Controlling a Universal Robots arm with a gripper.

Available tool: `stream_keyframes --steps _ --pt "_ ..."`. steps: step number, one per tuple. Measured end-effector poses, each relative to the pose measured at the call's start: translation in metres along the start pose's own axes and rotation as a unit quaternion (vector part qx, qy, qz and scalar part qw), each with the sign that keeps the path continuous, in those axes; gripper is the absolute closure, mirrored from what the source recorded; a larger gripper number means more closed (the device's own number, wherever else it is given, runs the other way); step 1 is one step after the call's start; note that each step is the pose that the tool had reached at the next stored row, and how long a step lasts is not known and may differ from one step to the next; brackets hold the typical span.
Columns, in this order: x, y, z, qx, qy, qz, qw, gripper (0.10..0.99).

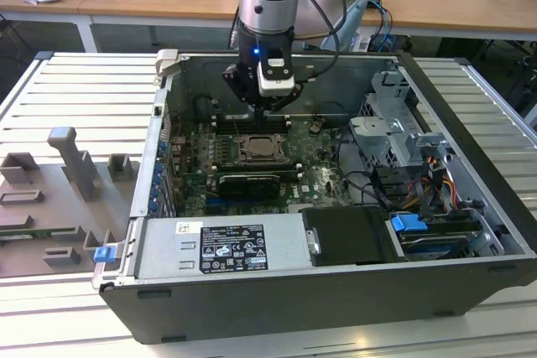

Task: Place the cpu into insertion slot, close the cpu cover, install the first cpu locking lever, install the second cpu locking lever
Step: 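Install the first cpu locking lever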

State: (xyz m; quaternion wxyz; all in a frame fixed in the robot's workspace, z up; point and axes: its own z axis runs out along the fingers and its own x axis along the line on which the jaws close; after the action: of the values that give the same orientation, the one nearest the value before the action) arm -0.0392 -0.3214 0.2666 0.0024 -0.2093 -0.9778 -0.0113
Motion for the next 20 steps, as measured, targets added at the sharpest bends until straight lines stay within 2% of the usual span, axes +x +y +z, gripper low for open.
stream_keyframes --steps 4,8,11,15,18,20 --pt "0.0000 0.0000 0.0001 0.0002 0.0005 -0.024 0.9997 0.980" --pt "0.0000 0.0000 0.0003 0.0006 0.0013 -0.062 0.9981 0.980" --pt "0.0000 0.0000 0.0004 0.0008 0.0018 -0.087 0.9962 0.980" --pt "0.0000 0.0000 0.0005 0.0012 0.0026 -0.124 0.9923 0.980" --pt "0.0000 0.0000 0.0006 0.0014 0.0032 -0.154 0.9881 0.980" --pt "0.0000 0.0000 0.0007 0.0019 0.0042 -0.201 0.9797 0.980"
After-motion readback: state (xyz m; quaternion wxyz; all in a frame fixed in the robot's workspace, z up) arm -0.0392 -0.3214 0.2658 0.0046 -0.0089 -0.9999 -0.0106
